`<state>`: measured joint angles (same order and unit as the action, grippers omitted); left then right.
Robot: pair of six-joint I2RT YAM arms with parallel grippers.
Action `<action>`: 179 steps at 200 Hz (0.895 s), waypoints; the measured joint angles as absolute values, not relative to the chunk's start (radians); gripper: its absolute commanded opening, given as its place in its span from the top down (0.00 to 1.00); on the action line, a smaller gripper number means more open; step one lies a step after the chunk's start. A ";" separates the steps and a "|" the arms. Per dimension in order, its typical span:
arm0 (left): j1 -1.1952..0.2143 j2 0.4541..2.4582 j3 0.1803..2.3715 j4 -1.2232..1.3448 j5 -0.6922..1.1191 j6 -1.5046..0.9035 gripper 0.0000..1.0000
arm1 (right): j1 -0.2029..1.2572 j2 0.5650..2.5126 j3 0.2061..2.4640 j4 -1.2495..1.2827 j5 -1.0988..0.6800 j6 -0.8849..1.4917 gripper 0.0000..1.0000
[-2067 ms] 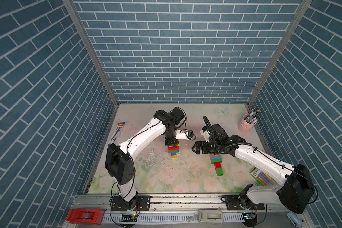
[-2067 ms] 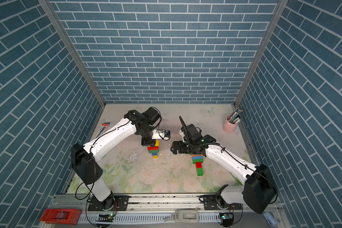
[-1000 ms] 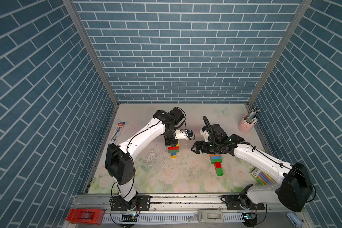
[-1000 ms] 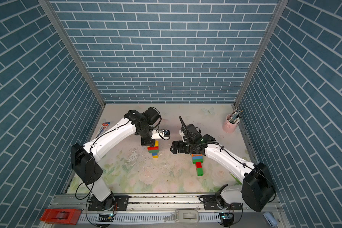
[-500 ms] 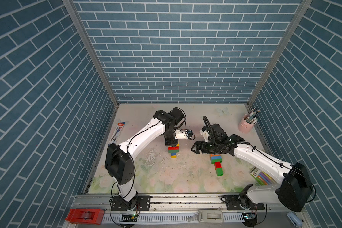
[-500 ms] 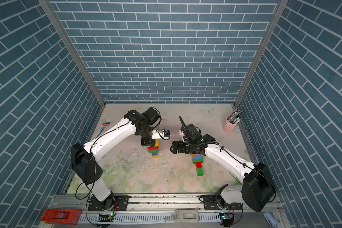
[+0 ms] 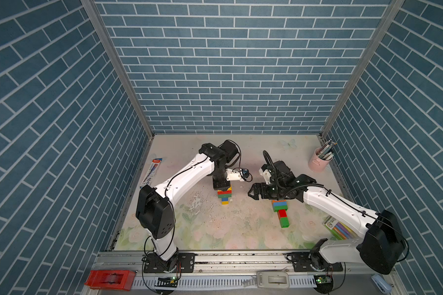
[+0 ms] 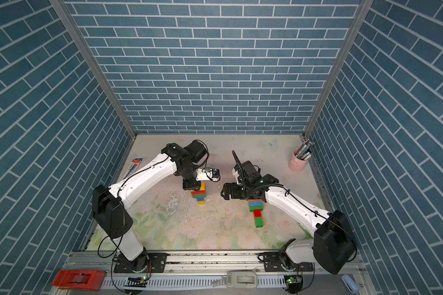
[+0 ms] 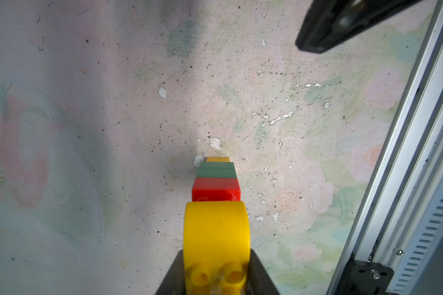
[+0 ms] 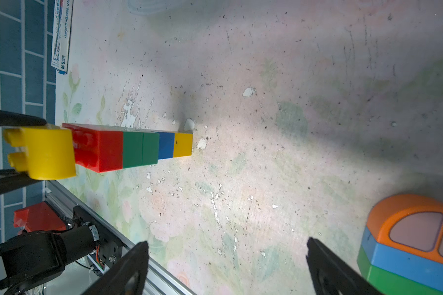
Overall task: Assemble an ice cream with lego
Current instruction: Assemble the lego brick with the lego brick.
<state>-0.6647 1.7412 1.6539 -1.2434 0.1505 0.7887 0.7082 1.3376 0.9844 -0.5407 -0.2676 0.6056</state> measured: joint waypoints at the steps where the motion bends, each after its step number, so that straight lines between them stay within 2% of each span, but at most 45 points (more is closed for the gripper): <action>1: -0.665 1.741 1.654 -1.243 0.150 0.789 1.00 | 0.708 1.338 0.984 -0.541 -0.268 0.606 0.03; 179: -0.663 1.747 1.639 -1.237 0.158 0.780 1.00 | 0.706 1.338 0.984 -0.538 -0.277 0.606 0.03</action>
